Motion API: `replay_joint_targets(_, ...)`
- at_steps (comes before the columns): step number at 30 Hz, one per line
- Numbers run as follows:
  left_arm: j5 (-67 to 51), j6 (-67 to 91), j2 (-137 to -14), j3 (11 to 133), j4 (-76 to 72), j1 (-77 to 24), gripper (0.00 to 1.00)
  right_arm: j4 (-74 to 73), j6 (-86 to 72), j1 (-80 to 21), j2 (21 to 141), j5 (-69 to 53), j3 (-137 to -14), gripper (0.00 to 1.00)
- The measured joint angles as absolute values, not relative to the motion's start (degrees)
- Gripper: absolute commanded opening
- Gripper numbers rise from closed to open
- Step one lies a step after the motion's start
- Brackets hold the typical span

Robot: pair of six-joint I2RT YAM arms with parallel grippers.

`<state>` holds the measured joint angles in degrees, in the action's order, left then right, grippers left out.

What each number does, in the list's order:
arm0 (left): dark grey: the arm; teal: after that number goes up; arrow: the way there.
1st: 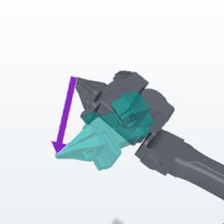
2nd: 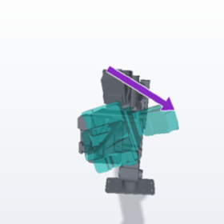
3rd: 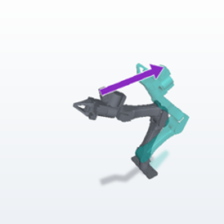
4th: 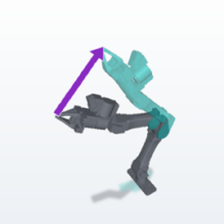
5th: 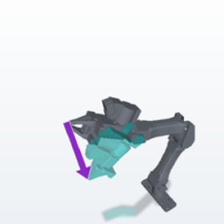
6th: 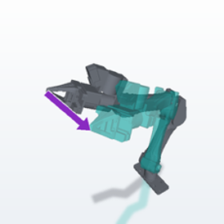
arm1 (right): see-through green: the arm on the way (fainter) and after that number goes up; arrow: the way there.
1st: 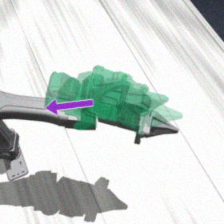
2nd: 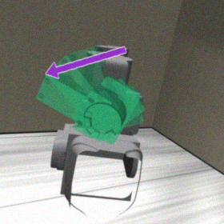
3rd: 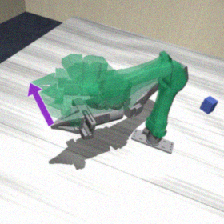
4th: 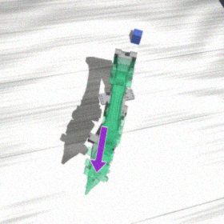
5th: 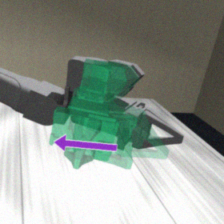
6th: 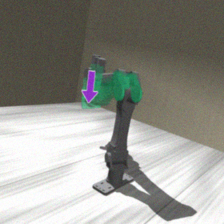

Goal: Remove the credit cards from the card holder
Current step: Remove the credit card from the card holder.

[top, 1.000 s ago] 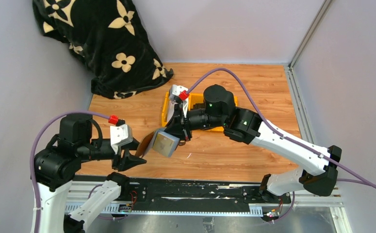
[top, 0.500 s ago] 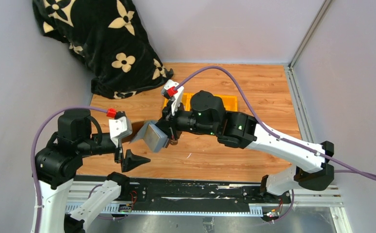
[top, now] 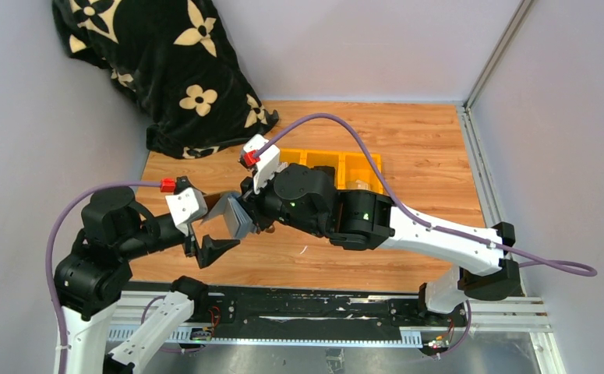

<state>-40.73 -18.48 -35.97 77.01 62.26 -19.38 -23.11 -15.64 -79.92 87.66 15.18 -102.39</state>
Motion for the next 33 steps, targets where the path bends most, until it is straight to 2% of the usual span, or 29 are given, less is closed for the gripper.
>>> replay_joint_targets(3, -38.7, -18.2, -35.6, 76.3, 61.0, -19.4, 0.89, -23.2, -15.4, -80.2, 87.7, 17.0, -102.5, 0.0)
replay_joint_targets(9, -35.1, -15.4, -34.9, 74.0, 57.1, -19.4, 0.89, -23.3, -15.0, -81.1, 87.8, 20.3, -102.7, 0.0)
replay_joint_targets(21, -39.5, -12.8, -34.0, 72.2, 54.8, -19.4, 0.94, -23.7, -13.6, -82.4, 89.2, 24.5, -104.4, 0.0)
replay_joint_targets(26, -39.9, -13.3, -32.9, 71.5, 54.8, -19.4, 0.86, -23.6, -13.1, -82.5, 89.2, 25.1, -104.4, 0.0)
replay_joint_targets(33, -34.9, -13.2, -32.6, 71.7, 53.7, -19.4, 0.85, -23.6, -12.6, -82.5, 89.2, 25.3, -104.4, 0.0)
